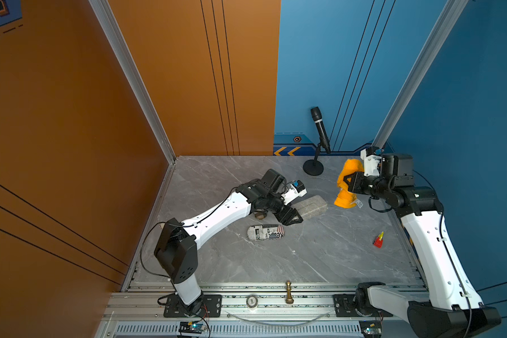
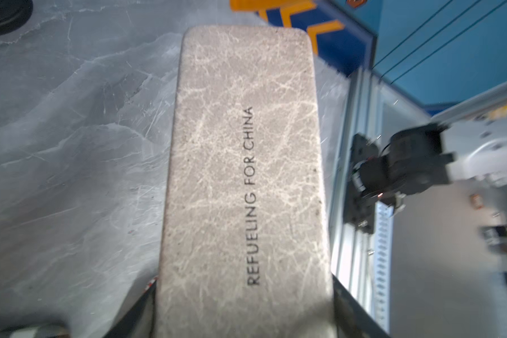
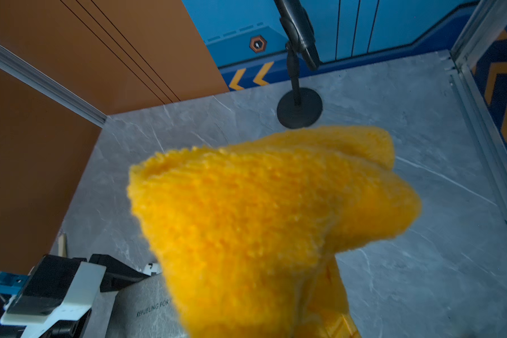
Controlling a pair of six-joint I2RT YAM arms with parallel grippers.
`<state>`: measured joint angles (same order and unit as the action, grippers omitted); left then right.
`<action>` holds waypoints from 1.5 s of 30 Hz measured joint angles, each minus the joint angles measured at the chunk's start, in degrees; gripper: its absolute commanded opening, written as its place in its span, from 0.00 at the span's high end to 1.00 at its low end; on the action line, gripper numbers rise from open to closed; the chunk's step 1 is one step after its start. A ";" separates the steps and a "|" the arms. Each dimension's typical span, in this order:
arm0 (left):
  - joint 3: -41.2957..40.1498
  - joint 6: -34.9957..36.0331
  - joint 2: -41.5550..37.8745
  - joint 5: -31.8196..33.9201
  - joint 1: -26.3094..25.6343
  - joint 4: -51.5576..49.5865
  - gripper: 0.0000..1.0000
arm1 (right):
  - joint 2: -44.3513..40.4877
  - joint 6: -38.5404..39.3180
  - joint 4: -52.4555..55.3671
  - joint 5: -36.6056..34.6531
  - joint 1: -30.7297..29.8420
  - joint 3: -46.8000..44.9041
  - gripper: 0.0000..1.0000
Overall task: Wipe the eyeglass case
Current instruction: Place the eyeglass case at the center of the board, then place the cleaning item at the center of the board.
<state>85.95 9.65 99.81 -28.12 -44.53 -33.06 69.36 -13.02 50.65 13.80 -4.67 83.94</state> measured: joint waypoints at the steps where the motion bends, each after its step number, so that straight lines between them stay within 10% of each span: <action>1: 0.44 2.67 1.14 1.18 -0.48 -0.63 0.77 | 1.14 0.70 1.55 -1.38 -0.59 0.44 1.00; 16: 12.74 24.94 19.93 10.86 -4.63 -2.38 0.76 | 6.54 5.68 10.84 -19.50 -4.33 -2.56 1.00; 45: 15.69 28.52 26.77 11.50 -0.83 -2.34 0.66 | 45.77 9.42 6.67 -41.00 -6.29 1.68 1.00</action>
<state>101.65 38.17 126.58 -16.62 -45.36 -35.40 115.13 -3.60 57.32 -27.20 -10.96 85.62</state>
